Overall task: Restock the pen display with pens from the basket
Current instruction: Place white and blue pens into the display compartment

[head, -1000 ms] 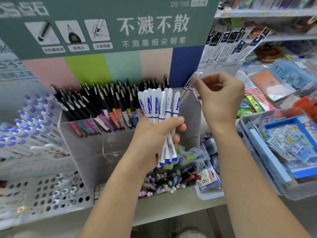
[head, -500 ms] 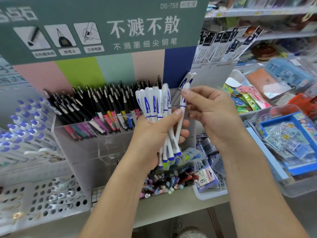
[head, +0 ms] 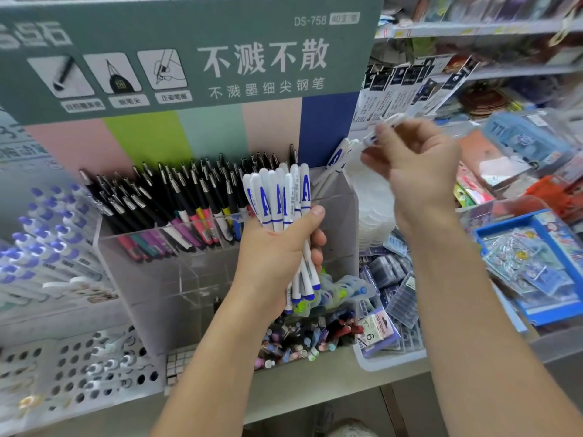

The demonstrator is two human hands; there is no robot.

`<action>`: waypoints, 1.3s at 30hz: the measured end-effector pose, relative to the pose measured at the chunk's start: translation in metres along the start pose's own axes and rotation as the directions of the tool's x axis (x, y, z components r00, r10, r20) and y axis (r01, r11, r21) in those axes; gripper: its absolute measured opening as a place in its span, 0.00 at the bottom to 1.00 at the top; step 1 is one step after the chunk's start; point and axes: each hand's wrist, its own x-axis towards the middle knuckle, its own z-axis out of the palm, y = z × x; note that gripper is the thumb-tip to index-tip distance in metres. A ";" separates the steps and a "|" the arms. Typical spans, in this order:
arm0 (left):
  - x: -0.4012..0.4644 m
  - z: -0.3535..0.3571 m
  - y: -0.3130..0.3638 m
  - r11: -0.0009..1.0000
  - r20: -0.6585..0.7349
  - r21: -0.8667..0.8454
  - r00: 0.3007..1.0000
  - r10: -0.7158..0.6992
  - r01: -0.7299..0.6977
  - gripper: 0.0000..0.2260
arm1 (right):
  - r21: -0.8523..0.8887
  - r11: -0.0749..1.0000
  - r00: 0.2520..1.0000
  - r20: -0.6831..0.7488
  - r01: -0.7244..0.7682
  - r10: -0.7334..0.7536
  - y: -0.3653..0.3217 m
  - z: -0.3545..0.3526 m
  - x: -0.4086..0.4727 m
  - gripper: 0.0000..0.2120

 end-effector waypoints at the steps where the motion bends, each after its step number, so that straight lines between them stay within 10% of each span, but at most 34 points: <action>1: 0.000 0.000 0.001 1.000 0.005 -0.008 1.000 -0.005 0.005 0.04 | -0.092 0.996 1.000 0.018 0.009 -0.007 0.009 0.003 0.001 0.07; 18: -0.002 -0.001 0.004 1.000 0.075 -0.004 0.997 -0.012 0.012 0.02 | -0.434 0.895 0.979 -0.114 0.103 -0.168 0.023 -0.001 -0.025 0.10; 24: -0.002 0.002 0.004 0.998 0.129 0.011 0.990 -0.062 0.061 0.02 | -0.274 0.939 0.917 0.279 -0.207 0.284 -0.013 0.005 -0.064 0.08; 29: -0.006 0.000 0.004 0.997 0.132 0.060 0.989 -0.059 0.052 0.04 | -0.152 0.896 0.847 0.292 -0.417 0.444 -0.005 0.006 -0.064 0.06; 39: -0.010 -0.011 0.005 1.000 0.046 0.019 0.999 -0.016 0.015 0.03 | 0.194 0.979 0.997 -0.045 -0.058 0.068 -0.029 -0.013 -0.026 0.05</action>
